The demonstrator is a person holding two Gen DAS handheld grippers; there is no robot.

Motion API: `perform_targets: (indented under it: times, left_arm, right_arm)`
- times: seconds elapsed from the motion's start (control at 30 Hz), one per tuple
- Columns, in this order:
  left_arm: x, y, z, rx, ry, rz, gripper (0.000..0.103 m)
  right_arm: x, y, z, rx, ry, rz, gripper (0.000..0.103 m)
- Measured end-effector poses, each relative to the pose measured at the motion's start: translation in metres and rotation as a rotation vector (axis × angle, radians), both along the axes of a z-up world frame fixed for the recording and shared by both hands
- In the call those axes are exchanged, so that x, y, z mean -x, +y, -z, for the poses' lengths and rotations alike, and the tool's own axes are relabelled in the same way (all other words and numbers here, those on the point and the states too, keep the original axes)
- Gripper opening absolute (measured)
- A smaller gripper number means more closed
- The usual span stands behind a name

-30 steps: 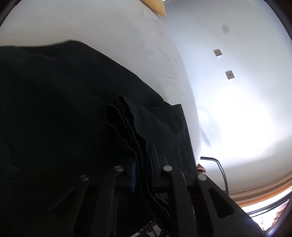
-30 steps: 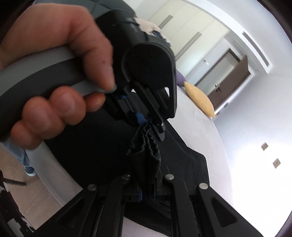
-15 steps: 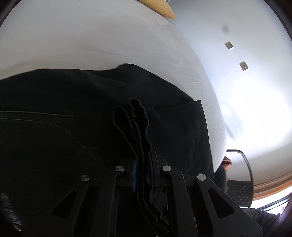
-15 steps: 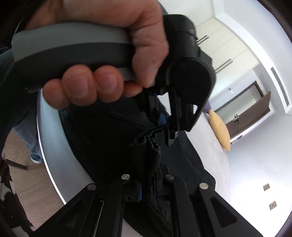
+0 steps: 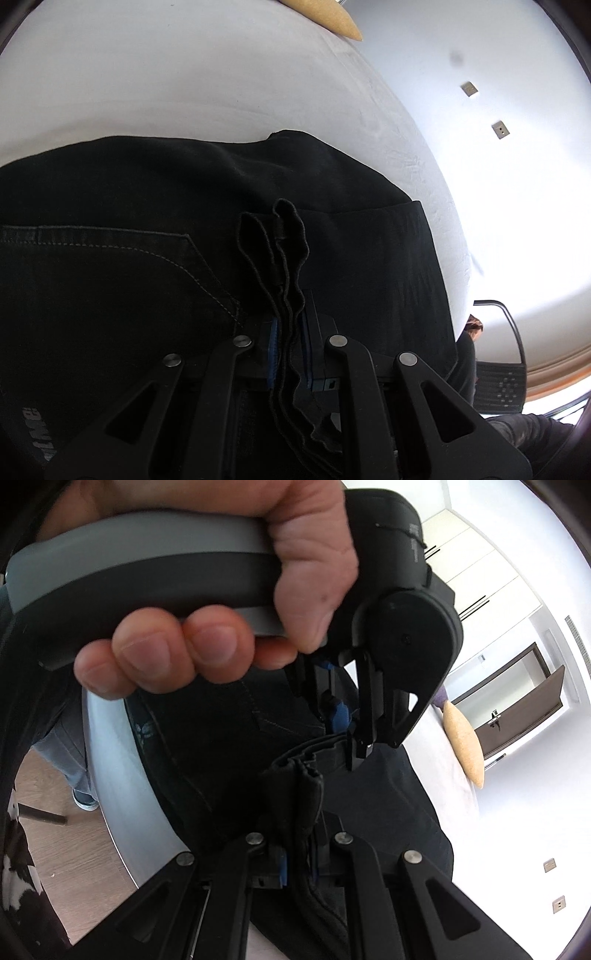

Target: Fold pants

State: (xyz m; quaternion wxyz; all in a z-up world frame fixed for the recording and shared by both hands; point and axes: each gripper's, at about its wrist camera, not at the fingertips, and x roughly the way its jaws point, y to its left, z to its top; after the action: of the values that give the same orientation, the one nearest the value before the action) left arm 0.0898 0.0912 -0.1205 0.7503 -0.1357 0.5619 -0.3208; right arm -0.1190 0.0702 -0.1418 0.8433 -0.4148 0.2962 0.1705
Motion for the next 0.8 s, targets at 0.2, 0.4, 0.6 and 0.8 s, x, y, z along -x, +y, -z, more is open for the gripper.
perform_targets:
  times: [0.2,0.4,0.6,0.8]
  left_arm:
    - [0.006,0.002,-0.008,-0.066,-0.067,0.009,0.014]
    - [0.02,0.008,-0.035,-0.247,-0.202,-0.046,0.014]
    - [0.049,0.008,-0.047,-0.329,-0.31,-0.076,0.014]
    - [0.066,-0.021,-0.029,-0.469,-0.328,-0.023,0.014]
  right_arm:
    - [-0.002,-0.008,-0.02,-0.052,0.011,0.016,0.042]
    - [-0.004,-0.074,-0.065,-0.341,0.196,0.092,0.069]
    - [-0.05,-0.2,-0.087,-0.872,0.518,0.28,0.027]
    - [-0.114,-0.293,-0.058,-1.235,0.739,0.381,0.027]
